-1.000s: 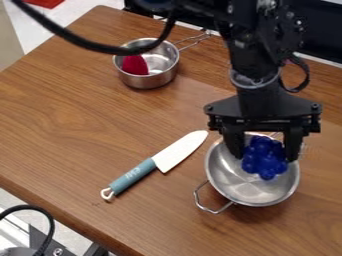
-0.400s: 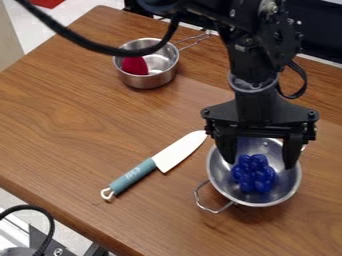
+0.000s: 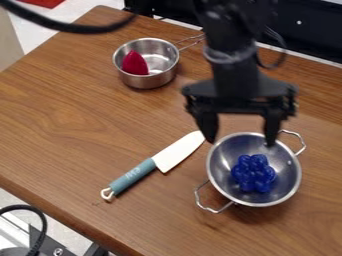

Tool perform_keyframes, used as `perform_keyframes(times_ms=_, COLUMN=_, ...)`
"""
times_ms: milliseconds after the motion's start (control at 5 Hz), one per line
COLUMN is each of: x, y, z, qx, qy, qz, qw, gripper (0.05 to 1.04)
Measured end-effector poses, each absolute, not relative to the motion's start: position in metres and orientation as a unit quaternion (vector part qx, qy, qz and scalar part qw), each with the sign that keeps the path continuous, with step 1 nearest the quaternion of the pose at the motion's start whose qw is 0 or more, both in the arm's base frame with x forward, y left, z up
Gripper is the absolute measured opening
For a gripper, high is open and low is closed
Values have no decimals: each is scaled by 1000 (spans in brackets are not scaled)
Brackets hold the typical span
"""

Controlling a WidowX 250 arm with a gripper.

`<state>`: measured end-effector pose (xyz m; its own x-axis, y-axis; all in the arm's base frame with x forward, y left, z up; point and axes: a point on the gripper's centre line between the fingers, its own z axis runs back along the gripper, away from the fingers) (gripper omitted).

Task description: Put the blue grape in a silver basket

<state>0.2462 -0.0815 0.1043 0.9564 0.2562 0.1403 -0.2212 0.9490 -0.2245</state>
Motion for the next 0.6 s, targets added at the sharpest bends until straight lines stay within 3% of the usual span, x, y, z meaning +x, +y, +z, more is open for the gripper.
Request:
perform_keyframes(times_ms=200, x=236, y=-59, z=113, qx=-104, qy=-61, qz=112, qw=986, gripper=999)
perform_keyframes(times_ms=400, x=237, y=-46, z=115, qx=-92, qy=-91, qz=107, qw=986, gripper=999)
perform_keyframes(times_ms=600, x=215, y=-14, z=105, qx=-80, qy=-94, qz=63, qw=990, gripper=999)
